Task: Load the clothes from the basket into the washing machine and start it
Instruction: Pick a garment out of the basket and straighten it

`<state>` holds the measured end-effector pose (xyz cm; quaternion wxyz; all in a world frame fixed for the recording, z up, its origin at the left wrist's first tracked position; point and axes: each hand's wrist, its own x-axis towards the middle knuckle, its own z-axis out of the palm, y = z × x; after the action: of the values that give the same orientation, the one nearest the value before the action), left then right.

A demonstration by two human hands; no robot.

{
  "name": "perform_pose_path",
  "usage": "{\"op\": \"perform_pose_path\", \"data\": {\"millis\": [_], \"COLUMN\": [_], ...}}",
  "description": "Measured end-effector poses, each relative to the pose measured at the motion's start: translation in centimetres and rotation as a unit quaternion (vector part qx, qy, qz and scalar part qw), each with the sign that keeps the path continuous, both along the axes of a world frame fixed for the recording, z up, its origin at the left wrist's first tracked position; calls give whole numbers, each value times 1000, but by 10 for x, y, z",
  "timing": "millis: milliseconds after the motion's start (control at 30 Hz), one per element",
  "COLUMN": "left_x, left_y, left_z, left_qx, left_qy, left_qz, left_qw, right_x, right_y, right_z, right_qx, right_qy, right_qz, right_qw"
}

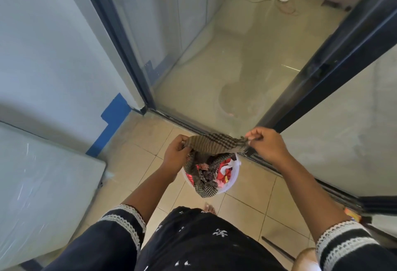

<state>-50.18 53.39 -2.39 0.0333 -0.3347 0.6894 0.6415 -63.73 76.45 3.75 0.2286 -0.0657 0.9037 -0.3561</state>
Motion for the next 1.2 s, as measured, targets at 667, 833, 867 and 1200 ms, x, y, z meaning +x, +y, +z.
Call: {"op": "perform_pose_path", "data": {"millis": [667,833,867,1200], "left_x": [11,41,46,37], "left_y": [-32,-42,-43,0], "left_z": [75,39,29,-8], "left_qx": [263,133,95,-17], "left_qy": [167,74,30,-127], "left_qz": [-4,150,159,-89], "left_qw": [950,977,982,988], "right_x": [14,13,12,20], "right_y": [-70,-71,-71,-93], "right_z": [-59,-56,-54,-7], "right_qx": [74,40,43,-88], "right_qy": [-84,-76,-79,-132], "right_qz": [260,267,260,241], "right_qw": [959,960,962,957]}}
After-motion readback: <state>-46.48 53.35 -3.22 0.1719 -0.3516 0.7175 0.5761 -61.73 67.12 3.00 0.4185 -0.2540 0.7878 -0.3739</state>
